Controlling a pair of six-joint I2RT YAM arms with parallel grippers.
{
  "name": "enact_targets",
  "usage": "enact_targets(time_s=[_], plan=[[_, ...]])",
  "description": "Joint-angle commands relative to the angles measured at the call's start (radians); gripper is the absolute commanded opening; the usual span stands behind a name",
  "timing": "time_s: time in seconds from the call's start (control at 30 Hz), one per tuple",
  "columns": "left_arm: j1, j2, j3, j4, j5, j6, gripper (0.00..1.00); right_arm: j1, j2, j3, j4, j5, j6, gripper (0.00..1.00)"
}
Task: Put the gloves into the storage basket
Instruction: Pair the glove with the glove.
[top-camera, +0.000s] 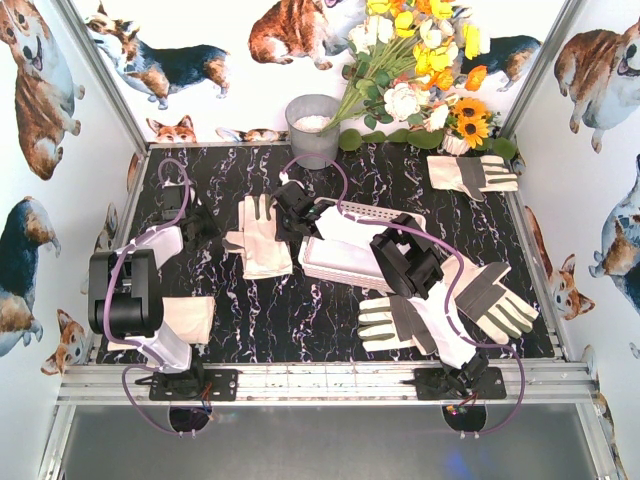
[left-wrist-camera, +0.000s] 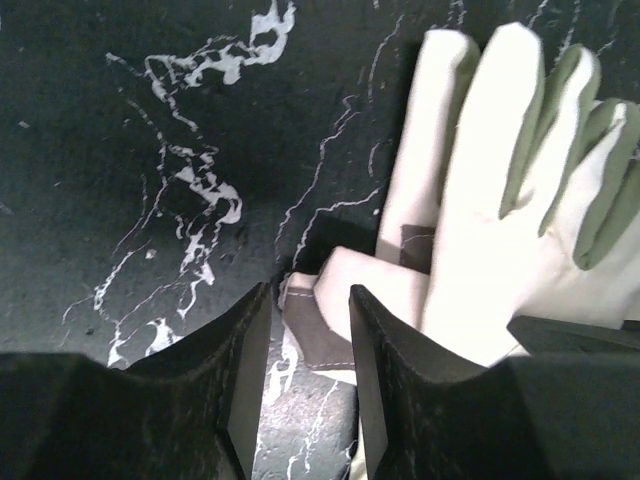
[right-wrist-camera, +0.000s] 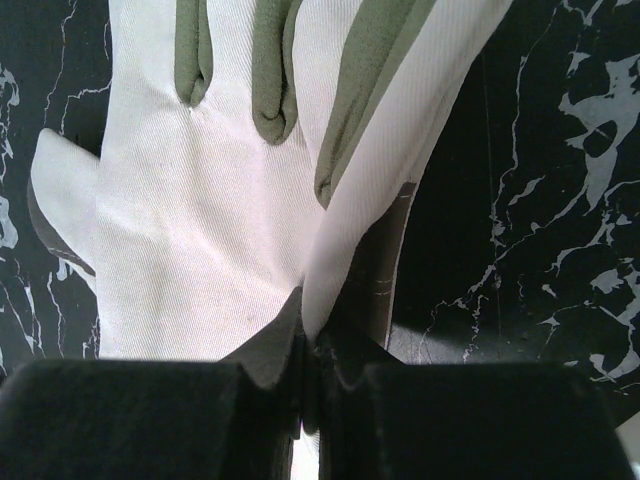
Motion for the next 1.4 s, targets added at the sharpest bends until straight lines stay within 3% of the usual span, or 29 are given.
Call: enact_targets(time_s=[0.0, 0.33, 0.43, 0.83, 1.0, 1.37], plan=[[0.014, 0.010, 0.030, 0.059, 0.069, 0.004, 0.29, -0.004, 0.033, 0.020, -0.049, 0.032, -0.005, 0.00], [0.014, 0.137, 0.090, 0.053, 0.110, 0.009, 0.22, -0.004, 0.034, 0.021, -0.056, 0.029, -0.003, 0.00], [0.014, 0.149, 0.089, 0.063, 0.122, 0.009, 0.17, -0.004, 0.036, 0.020, -0.057, 0.030, -0.003, 0.00], [0.012, 0.172, 0.078, 0.070, 0.159, -0.012, 0.14, -0.004, 0.040, 0.021, -0.059, 0.021, 0.009, 0.00], [0.014, 0.147, 0.074, 0.067, 0.146, -0.022, 0.00, -0.004, 0.038, 0.032, -0.059, 0.019, 0.012, 0.00], [0.015, 0.023, 0.025, 0.058, 0.083, -0.036, 0.00, -0.004, -0.020, 0.036, -0.049, 0.017, 0.008, 0.00]])
